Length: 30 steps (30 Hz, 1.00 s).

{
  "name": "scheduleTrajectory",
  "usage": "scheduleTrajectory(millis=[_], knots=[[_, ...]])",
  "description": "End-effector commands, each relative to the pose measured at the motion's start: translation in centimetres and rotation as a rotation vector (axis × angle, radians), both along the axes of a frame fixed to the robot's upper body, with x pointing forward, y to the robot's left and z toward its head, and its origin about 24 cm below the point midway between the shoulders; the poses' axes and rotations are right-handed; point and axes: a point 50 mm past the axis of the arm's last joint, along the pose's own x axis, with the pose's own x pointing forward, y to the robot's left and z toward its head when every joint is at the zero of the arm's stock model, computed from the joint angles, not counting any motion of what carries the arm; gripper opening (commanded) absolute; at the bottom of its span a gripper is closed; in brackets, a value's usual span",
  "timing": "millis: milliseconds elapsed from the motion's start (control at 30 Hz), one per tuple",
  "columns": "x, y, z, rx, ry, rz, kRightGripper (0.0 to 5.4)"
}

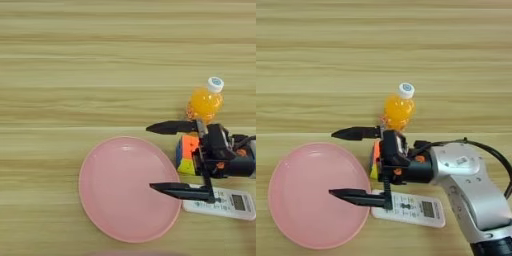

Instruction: Move the objects on the table

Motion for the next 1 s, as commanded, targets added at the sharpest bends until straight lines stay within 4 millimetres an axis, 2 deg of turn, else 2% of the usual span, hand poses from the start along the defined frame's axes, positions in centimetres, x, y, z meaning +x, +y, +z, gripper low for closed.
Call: scheduleTrajectory(millis=[33, 467, 600, 1000], knots=[[0.6, 0.6, 0.8, -0.047, -0.109, -0.004, 5.38], [0.3, 1.4, -1.0, -0.134, -0.115, 0.035, 5.38], [0.1, 1.4, -1.8, -0.237, -0.161, 0.08, 5.38], [0.1, 1.8, -2.5, -0.34, -0.242, 0.144, 5.38]])
